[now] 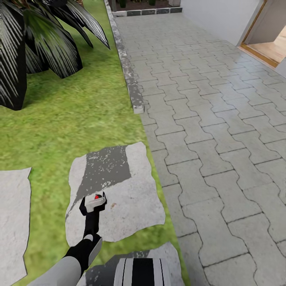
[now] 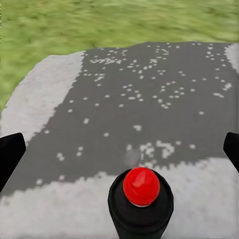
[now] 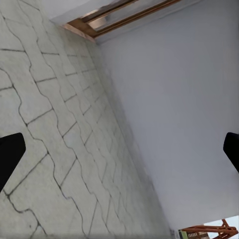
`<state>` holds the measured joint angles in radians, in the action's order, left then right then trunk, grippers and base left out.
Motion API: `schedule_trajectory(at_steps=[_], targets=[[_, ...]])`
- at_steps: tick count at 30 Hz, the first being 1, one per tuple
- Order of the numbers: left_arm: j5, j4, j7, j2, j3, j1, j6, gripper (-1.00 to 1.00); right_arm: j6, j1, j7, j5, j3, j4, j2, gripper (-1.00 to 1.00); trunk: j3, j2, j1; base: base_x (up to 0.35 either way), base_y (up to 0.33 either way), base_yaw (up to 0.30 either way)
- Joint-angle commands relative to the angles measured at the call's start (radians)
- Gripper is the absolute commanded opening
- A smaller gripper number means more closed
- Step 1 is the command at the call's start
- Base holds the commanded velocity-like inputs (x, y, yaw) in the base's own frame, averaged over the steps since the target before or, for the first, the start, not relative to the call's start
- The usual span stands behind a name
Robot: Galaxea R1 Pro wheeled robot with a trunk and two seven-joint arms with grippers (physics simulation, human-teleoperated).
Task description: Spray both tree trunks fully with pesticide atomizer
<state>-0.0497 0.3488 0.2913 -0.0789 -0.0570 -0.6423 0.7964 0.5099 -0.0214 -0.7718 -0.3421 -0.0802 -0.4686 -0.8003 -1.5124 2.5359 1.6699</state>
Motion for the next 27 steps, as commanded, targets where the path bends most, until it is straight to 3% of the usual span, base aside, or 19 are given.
schedule_trajectory(at_steps=[1, 20, 27], targets=[[-0.005, -0.001, 0.000, -0.001, -0.006, 0.000, 0.003, 1.00, 0.004, 0.000, 0.000, -0.008, 0.002, -0.001, 0.000, 1.00, -0.001, 0.000, 0.000, -0.006, -0.005, 0.000], [-0.005, -0.001, 0.000, -0.001, -0.005, 0.000, 0.004, 1.00, 0.004, 0.000, 0.000, -0.006, 0.002, -0.002, 0.000, 1.00, -0.001, 0.000, 0.000, -0.001, -0.046, 0.033], [-0.005, -0.001, 0.000, -0.001, -0.004, 0.000, 0.004, 1.00, 0.004, 0.000, 0.000, -0.006, 0.003, -0.002, 0.000, 1.00, -0.028, 0.002, 0.003, 0.000, 0.000, 0.005]])
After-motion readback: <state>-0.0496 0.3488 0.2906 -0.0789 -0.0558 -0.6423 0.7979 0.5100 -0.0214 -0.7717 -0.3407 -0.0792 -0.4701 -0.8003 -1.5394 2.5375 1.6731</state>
